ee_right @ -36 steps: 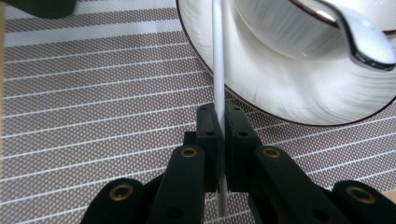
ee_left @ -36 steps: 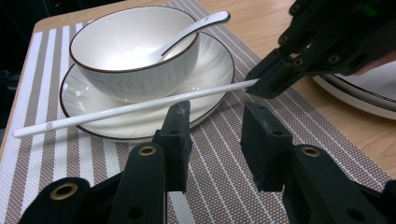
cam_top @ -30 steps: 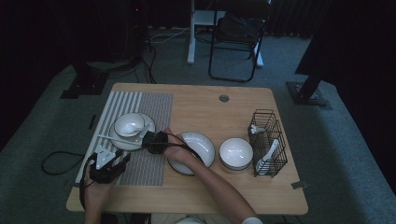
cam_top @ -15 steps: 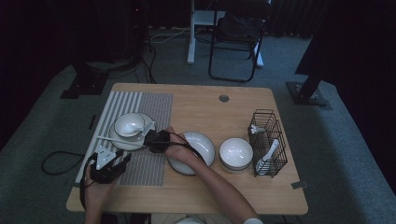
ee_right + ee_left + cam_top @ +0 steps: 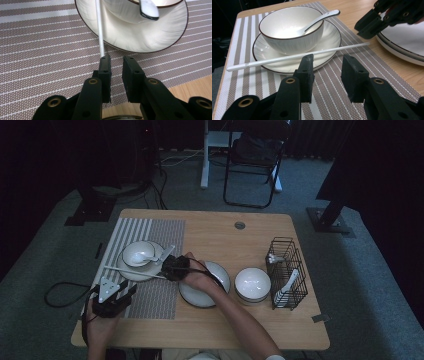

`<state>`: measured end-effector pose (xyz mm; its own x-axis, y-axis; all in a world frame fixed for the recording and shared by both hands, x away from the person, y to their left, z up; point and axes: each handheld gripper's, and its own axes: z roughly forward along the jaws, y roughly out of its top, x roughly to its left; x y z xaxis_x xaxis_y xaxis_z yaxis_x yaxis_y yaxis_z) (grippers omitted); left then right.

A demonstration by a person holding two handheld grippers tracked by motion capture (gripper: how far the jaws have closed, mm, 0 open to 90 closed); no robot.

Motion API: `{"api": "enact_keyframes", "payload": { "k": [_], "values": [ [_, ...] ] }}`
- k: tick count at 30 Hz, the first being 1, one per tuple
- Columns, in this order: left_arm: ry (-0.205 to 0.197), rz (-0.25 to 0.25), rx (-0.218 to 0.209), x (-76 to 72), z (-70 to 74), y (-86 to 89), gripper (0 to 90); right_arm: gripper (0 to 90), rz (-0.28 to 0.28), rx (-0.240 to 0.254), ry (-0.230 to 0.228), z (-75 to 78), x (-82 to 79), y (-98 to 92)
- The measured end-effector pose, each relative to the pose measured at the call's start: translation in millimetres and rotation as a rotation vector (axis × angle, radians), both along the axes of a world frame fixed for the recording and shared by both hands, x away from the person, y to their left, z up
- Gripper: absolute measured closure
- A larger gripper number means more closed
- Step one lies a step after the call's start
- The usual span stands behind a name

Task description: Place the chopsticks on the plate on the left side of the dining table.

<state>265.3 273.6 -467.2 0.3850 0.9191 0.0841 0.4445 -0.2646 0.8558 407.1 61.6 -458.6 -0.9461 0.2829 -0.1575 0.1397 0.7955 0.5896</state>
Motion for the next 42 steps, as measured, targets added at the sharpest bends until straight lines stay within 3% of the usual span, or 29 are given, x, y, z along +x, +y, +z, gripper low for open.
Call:
{"api": "enact_keyframes", "payload": {
  "k": [3,9,15,20,35,42],
  "values": [
    [0.002,0.007,-0.004,-1.6,-0.9,1.3,63.2,76.0,0.011,0.020,0.025,1.4,0.2,-3.0],
    [0.012,0.013,-0.004,-5.3,-3.2,3.4,63.0,74.1,0.049,-0.019,0.047,-6.9,-3.2,-1.3],
    [0.014,0.022,-0.010,-7.3,-4.1,6.2,63.0,81.7,0.016,-0.068,0.022,-13.8,0.2,-1.5],
    [0.022,0.021,-0.010,-7.6,-6.4,6.6,62.9,84.3,-0.006,-0.066,0.022,-14.4,3.6,-5.4],
    [0.024,0.015,-0.013,-7.3,-7.2,4.6,62.5,83.9,-0.045,-0.060,0.000,-14.8,8.8,-7.8],
    [0.025,0.008,-0.020,-6.7,-5.6,2.6,62.3,80.3,-0.051,-0.061,-0.031,-12.3,-0.5,-9.9]
  ]
}}
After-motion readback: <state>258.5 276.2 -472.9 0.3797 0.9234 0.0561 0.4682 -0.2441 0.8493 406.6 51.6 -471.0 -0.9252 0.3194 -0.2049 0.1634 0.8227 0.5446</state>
